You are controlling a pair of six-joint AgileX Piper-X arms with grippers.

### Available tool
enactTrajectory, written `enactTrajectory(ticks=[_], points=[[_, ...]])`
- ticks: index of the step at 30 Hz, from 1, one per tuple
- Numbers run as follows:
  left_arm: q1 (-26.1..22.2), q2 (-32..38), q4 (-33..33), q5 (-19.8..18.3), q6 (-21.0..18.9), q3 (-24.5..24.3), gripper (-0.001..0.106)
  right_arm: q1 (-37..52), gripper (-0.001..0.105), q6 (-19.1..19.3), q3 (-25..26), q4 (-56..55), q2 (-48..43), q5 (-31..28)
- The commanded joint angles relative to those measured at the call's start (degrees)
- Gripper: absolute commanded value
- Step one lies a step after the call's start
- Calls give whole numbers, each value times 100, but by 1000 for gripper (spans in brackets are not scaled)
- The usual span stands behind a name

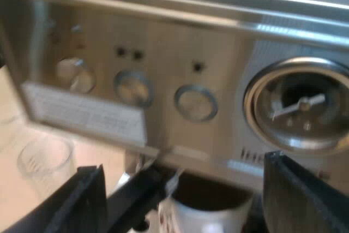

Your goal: Place mug into machine

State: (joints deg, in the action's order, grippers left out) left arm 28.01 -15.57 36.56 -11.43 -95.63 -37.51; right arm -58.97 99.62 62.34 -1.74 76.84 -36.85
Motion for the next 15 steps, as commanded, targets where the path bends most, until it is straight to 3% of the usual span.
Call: enactTrajectory(ticks=[1,6,12,15], points=[[27,21,-86,5,-27,-85,79,-184,62,58,50,-491,-328,-27],[27,21,-74,-42,-41,-363,79,-408,62,91,50,-1466,-852,29],[27,36,-74,-522,-92,-663,79,-394,62,-17,50,-2335,-1562,500],[27,36,-74,-524,-256,-703,79,-384,62,-91,50,-2518,-1840,500]])
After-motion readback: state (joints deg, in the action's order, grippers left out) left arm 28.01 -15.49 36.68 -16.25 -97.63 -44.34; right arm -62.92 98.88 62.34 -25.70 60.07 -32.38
